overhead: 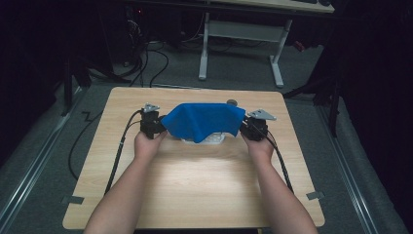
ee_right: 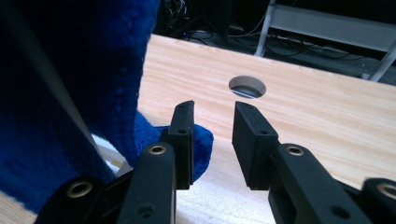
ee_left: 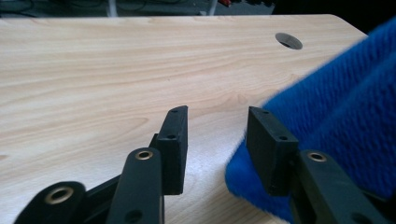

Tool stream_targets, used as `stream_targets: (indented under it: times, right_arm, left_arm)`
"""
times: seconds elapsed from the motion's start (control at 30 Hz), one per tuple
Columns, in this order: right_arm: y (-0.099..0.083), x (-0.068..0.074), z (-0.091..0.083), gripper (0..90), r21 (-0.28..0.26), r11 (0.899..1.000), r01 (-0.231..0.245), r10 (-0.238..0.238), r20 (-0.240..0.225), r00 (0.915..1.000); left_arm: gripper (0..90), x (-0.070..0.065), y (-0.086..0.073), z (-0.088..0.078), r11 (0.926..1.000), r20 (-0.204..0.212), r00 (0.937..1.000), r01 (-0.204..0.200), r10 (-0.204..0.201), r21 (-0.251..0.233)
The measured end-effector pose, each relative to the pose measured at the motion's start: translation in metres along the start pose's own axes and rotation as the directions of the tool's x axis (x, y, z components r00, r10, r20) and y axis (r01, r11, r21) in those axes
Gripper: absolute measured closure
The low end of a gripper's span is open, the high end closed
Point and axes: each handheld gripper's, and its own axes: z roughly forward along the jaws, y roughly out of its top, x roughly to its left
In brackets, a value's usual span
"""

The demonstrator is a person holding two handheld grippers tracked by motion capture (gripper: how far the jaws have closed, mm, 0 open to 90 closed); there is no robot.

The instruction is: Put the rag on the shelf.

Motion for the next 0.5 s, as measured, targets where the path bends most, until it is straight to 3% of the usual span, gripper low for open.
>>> stream_targets:
  times: [0.5]
  right_arm:
    - [0.031,-0.005,-0.019,61.9,-0.043,0.999,0.024,-0.023,0.010,0.9997]
  left_arm:
    - [55.6,0.010,0.018,-0.034,0.9978,-0.061,0.9981,-0.004,0.000,-0.067]
